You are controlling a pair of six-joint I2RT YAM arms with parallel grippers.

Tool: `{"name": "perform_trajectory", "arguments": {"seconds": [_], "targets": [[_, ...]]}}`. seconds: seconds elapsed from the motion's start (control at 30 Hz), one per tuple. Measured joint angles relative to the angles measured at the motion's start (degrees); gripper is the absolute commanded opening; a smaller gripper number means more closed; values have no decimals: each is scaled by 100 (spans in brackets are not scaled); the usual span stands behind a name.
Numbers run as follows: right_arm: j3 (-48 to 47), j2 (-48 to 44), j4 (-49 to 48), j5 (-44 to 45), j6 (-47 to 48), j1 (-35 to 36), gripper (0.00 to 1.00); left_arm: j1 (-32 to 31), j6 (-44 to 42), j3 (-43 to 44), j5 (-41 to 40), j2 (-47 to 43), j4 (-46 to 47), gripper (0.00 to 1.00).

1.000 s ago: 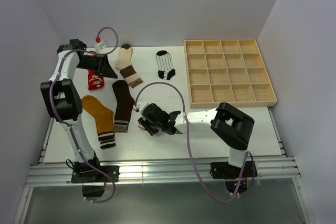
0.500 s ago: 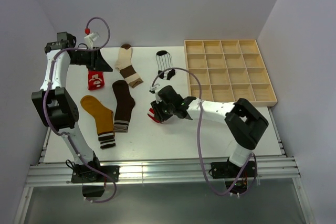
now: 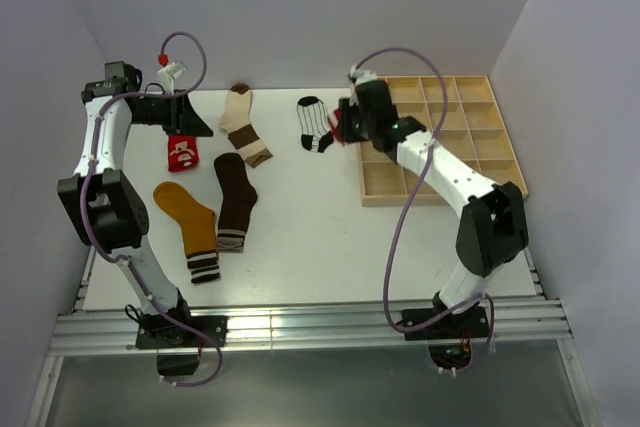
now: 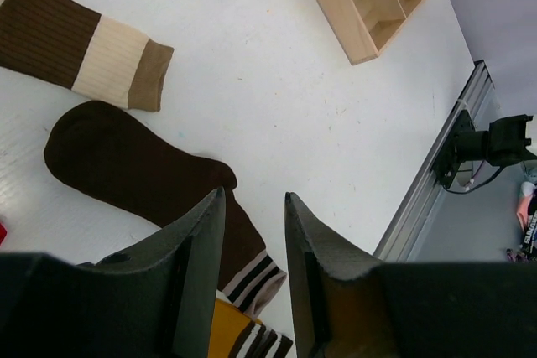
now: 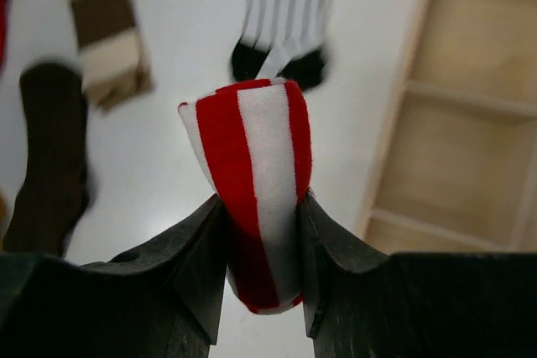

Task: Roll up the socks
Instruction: Place the sock in the storage box.

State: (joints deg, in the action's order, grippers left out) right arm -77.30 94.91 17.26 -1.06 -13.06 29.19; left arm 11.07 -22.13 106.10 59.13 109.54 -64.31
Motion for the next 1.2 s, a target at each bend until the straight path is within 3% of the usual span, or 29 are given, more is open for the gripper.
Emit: {"name": "perform_trajectory", "arguments": {"seconds": [0.2,0.57,0.87,1.2], "targets": [[-1757,970,219,1047,103,-737,0,0,92,-107,-9,-278,144,39],[-4181,3613,1250,3082,535,-870,0,11,188,-468,-205,-555,415,39],[-4531,3954,1394,3952,1067,-909,0,11,129,-505,-358,-555,404,39],[-4660,4483,1368,4089,1554,-914,0,11,31,-505,-352,-555,352,39]]}}
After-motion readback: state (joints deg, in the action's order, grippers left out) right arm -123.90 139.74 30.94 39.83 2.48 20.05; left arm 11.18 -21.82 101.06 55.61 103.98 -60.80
